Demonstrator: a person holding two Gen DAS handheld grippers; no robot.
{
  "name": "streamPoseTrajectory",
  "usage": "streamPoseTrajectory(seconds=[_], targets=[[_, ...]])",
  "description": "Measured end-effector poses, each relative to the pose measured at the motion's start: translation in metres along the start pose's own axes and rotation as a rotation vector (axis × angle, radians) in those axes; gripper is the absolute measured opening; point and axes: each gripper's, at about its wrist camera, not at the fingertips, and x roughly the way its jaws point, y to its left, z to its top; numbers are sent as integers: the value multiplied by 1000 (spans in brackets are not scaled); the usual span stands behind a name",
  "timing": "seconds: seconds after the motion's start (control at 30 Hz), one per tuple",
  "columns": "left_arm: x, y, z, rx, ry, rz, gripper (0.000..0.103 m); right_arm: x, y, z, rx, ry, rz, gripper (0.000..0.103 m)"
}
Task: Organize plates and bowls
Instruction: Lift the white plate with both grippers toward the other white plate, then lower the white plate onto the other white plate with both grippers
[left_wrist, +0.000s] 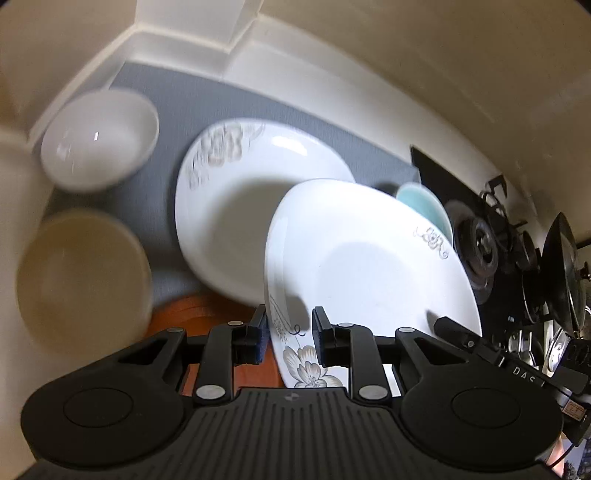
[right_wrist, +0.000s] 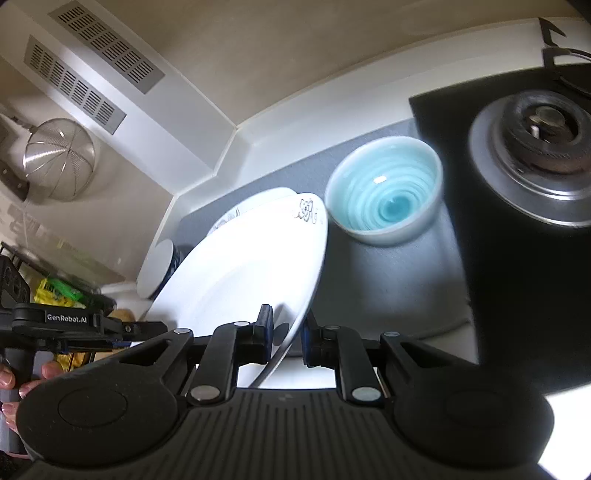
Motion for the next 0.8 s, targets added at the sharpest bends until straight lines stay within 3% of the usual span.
streamPoseTrajectory(seconds=[0.5, 0.8], targets=[[23, 58, 61, -3, 28, -43, 25, 66, 50, 15, -36, -37, -103, 17], [39, 71, 76, -18, 65, -23, 25, 95, 47, 22, -35, -30, -119, 17]])
